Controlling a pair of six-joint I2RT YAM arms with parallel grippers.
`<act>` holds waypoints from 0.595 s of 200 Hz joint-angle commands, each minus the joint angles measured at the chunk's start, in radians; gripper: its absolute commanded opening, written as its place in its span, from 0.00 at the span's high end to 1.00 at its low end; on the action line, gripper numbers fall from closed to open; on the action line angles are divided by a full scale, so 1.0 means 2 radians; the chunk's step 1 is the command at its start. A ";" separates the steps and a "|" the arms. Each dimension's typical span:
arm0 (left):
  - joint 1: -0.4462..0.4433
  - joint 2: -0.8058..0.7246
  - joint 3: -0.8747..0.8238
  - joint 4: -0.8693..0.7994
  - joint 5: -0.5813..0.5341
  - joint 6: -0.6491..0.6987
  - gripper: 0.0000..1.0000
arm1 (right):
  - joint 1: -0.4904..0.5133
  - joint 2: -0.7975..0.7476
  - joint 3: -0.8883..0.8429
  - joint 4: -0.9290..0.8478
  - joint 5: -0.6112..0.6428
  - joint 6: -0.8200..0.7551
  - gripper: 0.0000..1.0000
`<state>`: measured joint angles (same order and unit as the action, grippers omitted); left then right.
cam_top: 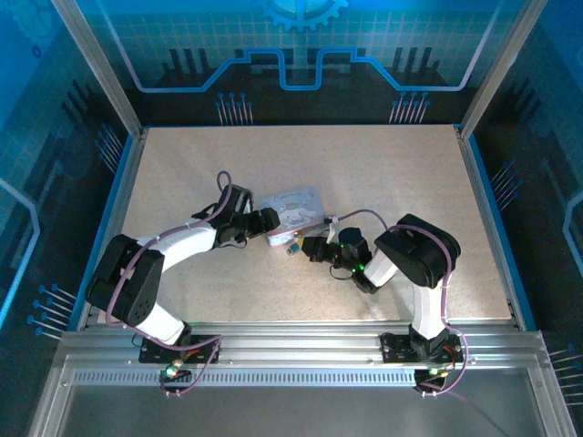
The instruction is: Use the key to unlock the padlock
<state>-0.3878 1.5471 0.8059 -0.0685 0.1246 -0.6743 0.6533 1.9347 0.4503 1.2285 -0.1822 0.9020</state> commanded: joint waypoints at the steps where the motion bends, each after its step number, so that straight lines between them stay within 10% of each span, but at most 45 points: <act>1: 0.004 0.009 -0.012 -0.004 0.004 0.003 0.19 | -0.002 -0.020 -0.007 0.018 0.015 0.010 0.95; 119: 0.005 -0.031 -0.018 -0.007 0.017 0.001 0.16 | -0.017 -0.087 -0.046 -0.021 0.058 0.031 0.95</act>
<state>-0.3874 1.5414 0.7811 -0.0227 0.1352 -0.6807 0.6323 1.8248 0.3851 1.2175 -0.1070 0.9836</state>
